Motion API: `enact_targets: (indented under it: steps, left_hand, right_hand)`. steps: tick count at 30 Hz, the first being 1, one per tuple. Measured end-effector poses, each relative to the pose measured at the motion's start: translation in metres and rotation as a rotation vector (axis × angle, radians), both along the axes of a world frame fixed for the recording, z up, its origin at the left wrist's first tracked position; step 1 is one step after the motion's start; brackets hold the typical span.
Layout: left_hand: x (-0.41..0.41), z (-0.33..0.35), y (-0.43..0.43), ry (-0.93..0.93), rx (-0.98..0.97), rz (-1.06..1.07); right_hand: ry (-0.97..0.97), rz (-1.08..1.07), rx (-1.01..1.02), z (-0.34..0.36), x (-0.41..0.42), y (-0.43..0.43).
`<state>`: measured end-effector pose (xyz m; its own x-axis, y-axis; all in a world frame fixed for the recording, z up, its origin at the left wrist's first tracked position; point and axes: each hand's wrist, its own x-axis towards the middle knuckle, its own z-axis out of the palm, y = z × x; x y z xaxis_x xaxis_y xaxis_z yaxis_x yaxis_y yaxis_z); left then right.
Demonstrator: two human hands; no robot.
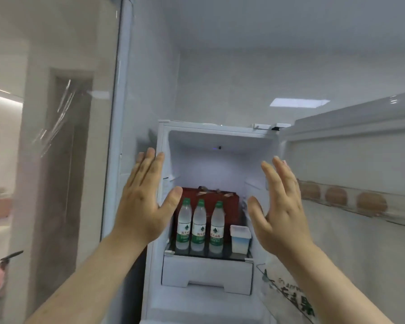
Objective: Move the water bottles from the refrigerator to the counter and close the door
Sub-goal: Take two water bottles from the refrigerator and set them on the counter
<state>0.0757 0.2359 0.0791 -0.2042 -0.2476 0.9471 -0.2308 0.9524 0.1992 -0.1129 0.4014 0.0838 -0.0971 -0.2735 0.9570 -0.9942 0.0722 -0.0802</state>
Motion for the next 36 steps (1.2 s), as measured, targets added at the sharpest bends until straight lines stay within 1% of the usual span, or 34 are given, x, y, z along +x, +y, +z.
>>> enact_targets:
  steps: [4, 8, 14, 16, 19, 21, 23, 25, 27, 28, 31, 34, 36]
  left_hand:
    - [-0.019, -0.002, -0.076, 0.032, 0.057, -0.076]
    - [-0.052, -0.009, -0.140, 0.023, 0.111, -0.137]
    - [-0.120, -0.039, -0.201, -0.018, 0.250, -0.265]
    - [-0.145, -0.051, -0.222, -0.042, 0.332, -0.281]
    - [-0.186, -0.071, -0.249, -0.083, 0.455, -0.262]
    - [-0.211, -0.082, -0.263, -0.131, 0.474, -0.200]
    - [-0.238, -0.090, -0.281, -0.169, 0.512, -0.184]
    - [-0.263, -0.097, -0.300, -0.168, 0.638, -0.234]
    - [-0.288, -0.105, -0.314, -0.114, 0.821, -0.297]
    - [-0.299, -0.109, -0.322, -0.096, 0.885, -0.293]
    - [-0.329, -0.125, -0.348, -0.134, 0.985, -0.173]
    - [-0.348, -0.144, -0.372, -0.146, 1.084, -0.175]
    - [-0.353, -0.151, -0.383, -0.151, 1.091, -0.156]
  right_hand:
    - [-0.090, -0.008, 0.002, -0.006, -0.010, -0.073]
    - [-0.193, -0.033, 0.017, -0.015, -0.028, -0.139]
    - [-0.340, -0.058, 0.112, -0.047, -0.073, -0.223]
    - [-0.401, -0.060, 0.151, -0.058, -0.093, -0.249]
    - [-0.486, -0.051, 0.188, -0.077, -0.128, -0.288]
    - [-0.595, -0.018, 0.198, -0.089, -0.150, -0.314]
    - [-0.725, 0.042, 0.235, -0.103, -0.171, -0.342]
    - [-0.855, 0.094, 0.290, -0.116, -0.190, -0.371]
    - [-0.958, 0.118, 0.332, -0.127, -0.208, -0.394]
    - [-0.994, 0.119, 0.350, -0.130, -0.216, -0.403]
    - [-1.044, 0.097, 0.444, -0.138, -0.234, -0.428]
    - [-1.075, 0.083, 0.472, -0.145, -0.241, -0.446]
    - [-1.073, 0.074, 0.458, -0.149, -0.244, -0.454]
